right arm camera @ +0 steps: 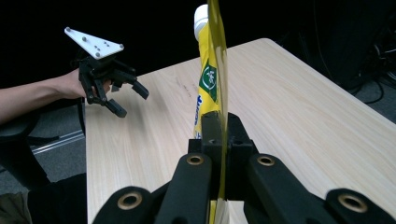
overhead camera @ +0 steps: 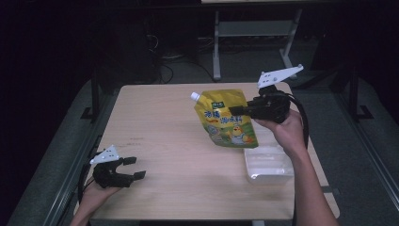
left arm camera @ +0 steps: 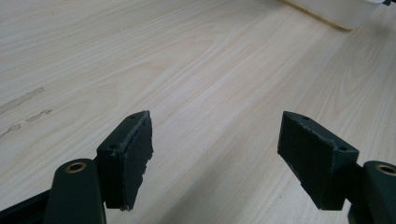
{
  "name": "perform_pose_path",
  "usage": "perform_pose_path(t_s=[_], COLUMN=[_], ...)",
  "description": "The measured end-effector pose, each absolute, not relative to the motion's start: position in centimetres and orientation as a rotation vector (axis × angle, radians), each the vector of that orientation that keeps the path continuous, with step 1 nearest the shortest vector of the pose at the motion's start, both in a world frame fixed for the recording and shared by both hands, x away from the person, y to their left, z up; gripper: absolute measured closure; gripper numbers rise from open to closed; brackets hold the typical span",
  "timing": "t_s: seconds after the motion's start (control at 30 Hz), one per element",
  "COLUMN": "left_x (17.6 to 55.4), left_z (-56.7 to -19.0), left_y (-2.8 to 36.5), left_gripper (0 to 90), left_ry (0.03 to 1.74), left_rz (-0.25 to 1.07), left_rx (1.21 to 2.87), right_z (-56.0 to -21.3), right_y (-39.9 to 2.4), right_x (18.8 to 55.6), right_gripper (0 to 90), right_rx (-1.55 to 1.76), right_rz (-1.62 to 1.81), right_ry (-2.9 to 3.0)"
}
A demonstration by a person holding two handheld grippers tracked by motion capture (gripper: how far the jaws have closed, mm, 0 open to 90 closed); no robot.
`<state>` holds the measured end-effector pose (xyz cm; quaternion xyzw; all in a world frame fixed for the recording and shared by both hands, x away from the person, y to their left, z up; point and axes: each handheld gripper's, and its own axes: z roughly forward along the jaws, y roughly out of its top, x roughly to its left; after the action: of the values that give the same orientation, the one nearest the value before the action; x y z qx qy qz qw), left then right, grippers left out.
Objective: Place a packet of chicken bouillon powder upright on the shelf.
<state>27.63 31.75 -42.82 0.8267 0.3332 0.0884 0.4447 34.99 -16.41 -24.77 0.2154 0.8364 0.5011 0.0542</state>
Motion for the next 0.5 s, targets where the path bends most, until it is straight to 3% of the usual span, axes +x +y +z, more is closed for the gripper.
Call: perform_pose_path(t_s=[0.5], left_x=[27.7], left_z=[-42.9], left_y=[31.6], left_gripper=[25.6], left_ry=[0.820], left_rz=[0.209], left_rx=[2.047], right_z=[-24.6], right_y=[-19.8], right_x=[34.3], right_gripper=[89.5], right_rx=[0.713], right_rz=[1.524], right_ry=[2.495])
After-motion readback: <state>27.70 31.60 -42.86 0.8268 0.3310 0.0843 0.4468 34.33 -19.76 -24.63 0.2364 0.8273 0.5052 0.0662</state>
